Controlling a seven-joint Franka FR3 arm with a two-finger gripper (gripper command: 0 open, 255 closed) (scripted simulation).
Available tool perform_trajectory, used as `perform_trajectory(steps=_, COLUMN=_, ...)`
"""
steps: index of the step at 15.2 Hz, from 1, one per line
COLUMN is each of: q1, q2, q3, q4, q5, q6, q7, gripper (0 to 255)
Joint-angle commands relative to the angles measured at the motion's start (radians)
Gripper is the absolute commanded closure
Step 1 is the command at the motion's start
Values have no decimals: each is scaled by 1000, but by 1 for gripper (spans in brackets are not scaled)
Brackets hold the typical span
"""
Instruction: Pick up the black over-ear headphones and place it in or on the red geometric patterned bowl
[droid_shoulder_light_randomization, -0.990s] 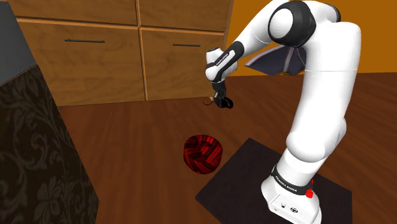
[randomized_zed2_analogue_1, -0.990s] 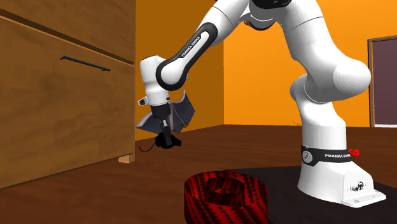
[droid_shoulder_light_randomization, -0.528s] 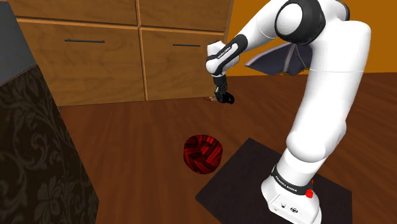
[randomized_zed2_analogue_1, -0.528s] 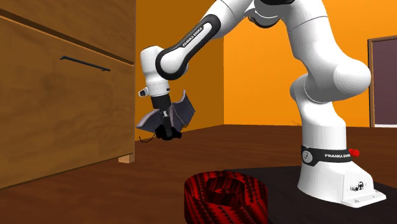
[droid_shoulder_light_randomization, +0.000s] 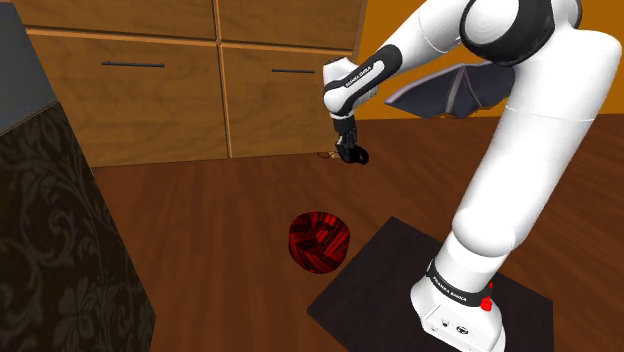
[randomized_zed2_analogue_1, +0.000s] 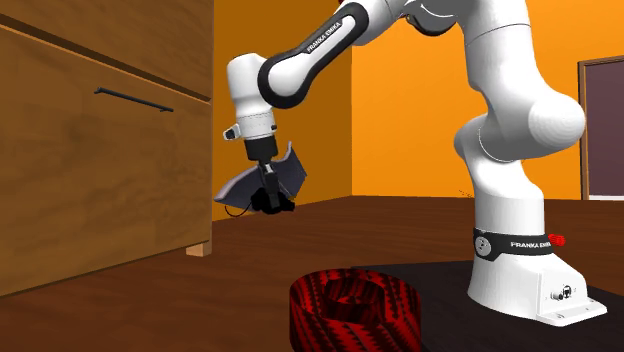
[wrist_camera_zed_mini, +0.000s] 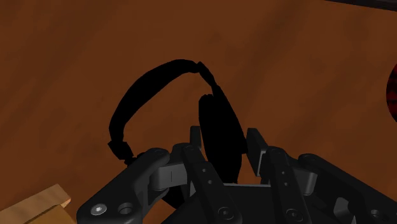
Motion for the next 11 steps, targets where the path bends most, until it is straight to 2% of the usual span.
perform_trajectory(steps=1, q1=22, q2=-42, q3=18, q4=-55, q5=-4, q6=1, q7=46, gripper=255)
perform_trajectory(steps=11, q1=134, q2=-248, q3=137, q4=-284, q5=32, q6=-33, q7=256, gripper=255)
